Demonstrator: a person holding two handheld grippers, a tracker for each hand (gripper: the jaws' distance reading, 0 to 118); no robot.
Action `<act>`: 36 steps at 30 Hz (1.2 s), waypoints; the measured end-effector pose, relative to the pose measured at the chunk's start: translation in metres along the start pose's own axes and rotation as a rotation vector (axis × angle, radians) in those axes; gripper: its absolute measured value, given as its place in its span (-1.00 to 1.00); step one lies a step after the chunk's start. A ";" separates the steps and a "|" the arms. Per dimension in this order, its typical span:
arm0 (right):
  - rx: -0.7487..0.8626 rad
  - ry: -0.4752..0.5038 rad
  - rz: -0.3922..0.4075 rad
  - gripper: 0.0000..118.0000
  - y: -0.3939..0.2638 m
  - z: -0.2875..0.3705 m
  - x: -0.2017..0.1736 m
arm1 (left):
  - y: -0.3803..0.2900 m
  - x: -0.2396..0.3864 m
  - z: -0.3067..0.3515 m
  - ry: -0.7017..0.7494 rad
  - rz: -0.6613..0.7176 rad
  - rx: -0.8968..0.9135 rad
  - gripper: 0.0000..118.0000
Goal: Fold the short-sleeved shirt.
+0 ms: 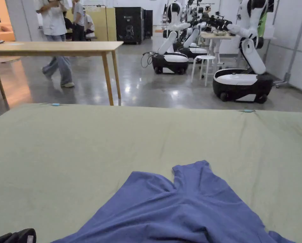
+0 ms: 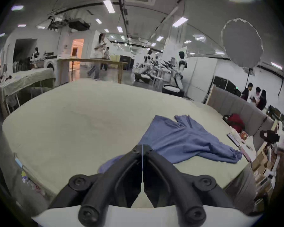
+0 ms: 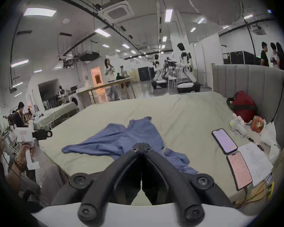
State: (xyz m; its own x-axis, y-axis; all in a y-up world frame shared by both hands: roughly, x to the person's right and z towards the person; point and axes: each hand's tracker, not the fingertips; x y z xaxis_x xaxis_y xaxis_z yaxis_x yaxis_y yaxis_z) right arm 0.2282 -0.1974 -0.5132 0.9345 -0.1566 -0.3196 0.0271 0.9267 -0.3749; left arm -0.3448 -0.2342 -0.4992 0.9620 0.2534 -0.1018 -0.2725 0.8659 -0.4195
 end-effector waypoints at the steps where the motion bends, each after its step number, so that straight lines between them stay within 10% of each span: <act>1: 0.000 0.015 0.000 -0.99 0.000 -0.001 -0.003 | -0.002 -0.002 -0.002 0.050 0.014 -0.029 -1.00; 5: -0.011 0.032 0.010 -0.99 0.002 -0.004 -0.014 | -0.004 -0.027 -0.044 0.207 0.041 -0.131 -0.89; 8: -0.030 0.050 0.013 -0.99 0.004 -0.008 -0.021 | -0.010 -0.054 -0.091 0.306 0.055 -0.327 0.92; 9: -0.034 0.054 0.012 -0.99 0.004 -0.009 -0.024 | -0.020 -0.063 -0.107 0.310 0.055 -0.398 0.99; 20: -0.084 0.067 0.004 -0.99 -0.008 -0.016 -0.011 | -0.046 -0.047 -0.140 0.353 0.067 -0.500 0.83; 23: -0.101 0.061 0.010 -0.99 -0.008 -0.021 -0.012 | -0.041 -0.033 -0.125 0.296 0.013 -0.429 -0.13; 24: -0.107 0.060 0.008 -0.99 -0.008 -0.023 -0.013 | -0.042 -0.028 -0.124 0.249 0.008 -0.396 -0.96; 36: -0.139 0.141 0.113 -0.99 0.048 -0.107 0.019 | -0.019 -0.016 -0.090 0.076 -0.016 -0.200 -0.99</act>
State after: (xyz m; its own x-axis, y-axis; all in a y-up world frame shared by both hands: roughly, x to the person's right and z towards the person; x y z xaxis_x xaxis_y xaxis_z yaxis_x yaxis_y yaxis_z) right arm 0.2094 -0.1919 -0.6302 0.8699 -0.1100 -0.4808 -0.1328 0.8866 -0.4431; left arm -0.3531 -0.2939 -0.5710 0.9668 0.2007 -0.1581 -0.2555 0.7650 -0.5912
